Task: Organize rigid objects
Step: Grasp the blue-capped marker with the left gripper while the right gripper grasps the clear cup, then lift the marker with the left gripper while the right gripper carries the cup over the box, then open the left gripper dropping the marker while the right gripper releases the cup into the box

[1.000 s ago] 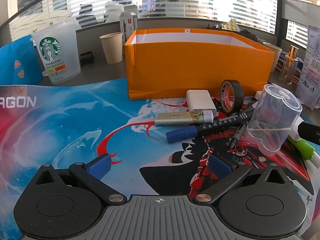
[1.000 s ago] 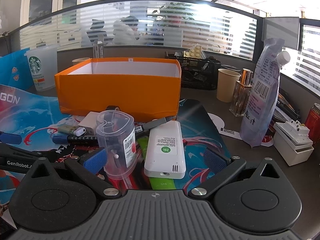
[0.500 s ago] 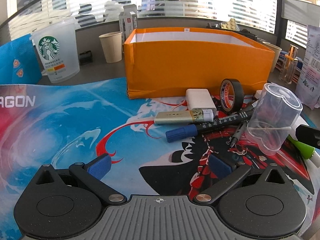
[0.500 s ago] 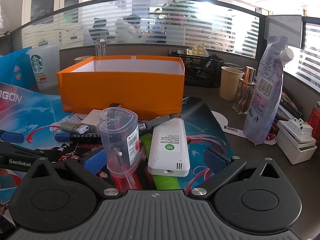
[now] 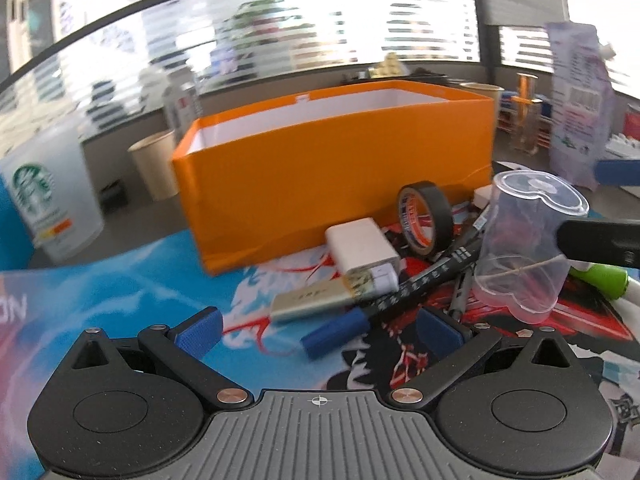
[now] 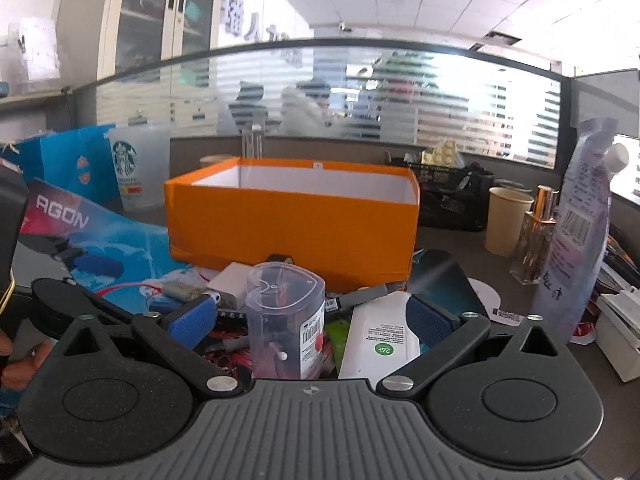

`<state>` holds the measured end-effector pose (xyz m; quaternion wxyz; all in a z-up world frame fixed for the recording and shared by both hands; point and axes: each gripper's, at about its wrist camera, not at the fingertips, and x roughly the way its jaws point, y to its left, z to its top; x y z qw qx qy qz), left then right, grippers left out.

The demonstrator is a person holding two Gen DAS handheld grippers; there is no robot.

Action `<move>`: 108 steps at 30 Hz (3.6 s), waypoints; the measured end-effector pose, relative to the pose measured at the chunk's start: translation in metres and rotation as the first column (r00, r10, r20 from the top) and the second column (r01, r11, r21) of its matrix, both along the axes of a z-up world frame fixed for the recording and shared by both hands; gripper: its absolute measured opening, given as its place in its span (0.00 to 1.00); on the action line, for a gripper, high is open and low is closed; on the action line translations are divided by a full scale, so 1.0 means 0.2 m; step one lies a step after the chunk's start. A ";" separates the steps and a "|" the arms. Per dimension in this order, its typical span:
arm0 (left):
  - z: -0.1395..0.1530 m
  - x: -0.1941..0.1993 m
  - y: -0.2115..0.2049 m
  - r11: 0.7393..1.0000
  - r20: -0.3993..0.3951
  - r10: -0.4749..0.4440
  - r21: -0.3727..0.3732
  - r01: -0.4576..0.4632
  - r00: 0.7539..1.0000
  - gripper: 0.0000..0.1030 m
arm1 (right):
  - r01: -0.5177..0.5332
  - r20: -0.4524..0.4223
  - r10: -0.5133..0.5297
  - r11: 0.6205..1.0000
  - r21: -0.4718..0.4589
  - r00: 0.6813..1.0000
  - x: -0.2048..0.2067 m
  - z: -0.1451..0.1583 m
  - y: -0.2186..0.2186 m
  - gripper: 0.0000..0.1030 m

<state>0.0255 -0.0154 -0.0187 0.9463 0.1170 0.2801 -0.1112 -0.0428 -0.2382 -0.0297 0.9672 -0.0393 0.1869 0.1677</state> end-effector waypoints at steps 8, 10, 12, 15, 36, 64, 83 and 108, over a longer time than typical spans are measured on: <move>-0.02 0.11 -0.03 0.987 -0.031 -0.160 -0.033 0.159 0.987 0.81 | -0.068 -0.092 0.074 0.996 0.064 0.993 0.14 -0.04 0.02 0.66; -0.02 0.11 -0.02 0.982 -0.038 -0.180 -0.062 0.178 0.983 0.75 | -0.079 -0.116 0.089 0.993 0.087 0.989 0.17 -0.05 0.02 0.53; -0.01 0.09 -0.01 0.977 -0.026 -0.210 -0.045 0.209 0.977 0.64 | -0.091 -0.144 0.108 0.989 0.116 0.984 0.20 -0.07 0.02 0.47; 0.01 0.07 0.01 0.972 -0.028 -0.232 -0.038 0.231 0.972 0.42 | -0.088 -0.136 0.104 0.989 0.116 0.985 0.20 -0.07 0.02 0.46; -0.01 0.09 -0.04 0.892 -0.105 -0.451 -0.095 0.443 0.886 0.14 | -0.083 -0.147 0.105 0.985 0.153 0.984 0.25 -0.05 0.01 0.45; 0.56 -0.05 0.10 0.906 0.173 -0.333 -0.213 0.366 0.927 0.12 | -0.078 0.076 0.062 0.970 0.228 0.995 0.10 0.33 -0.06 0.45; 0.70 0.44 0.15 0.940 0.184 -0.184 -0.255 0.228 0.966 0.12 | -0.089 0.099 0.070 0.976 0.200 0.993 0.66 0.51 0.03 0.45; 0.36 0.84 0.11 0.954 0.000 -0.125 -0.275 0.120 0.992 0.13 | -0.026 -0.280 0.025 1.000 -0.002 0.960 1.19 0.11 0.20 0.45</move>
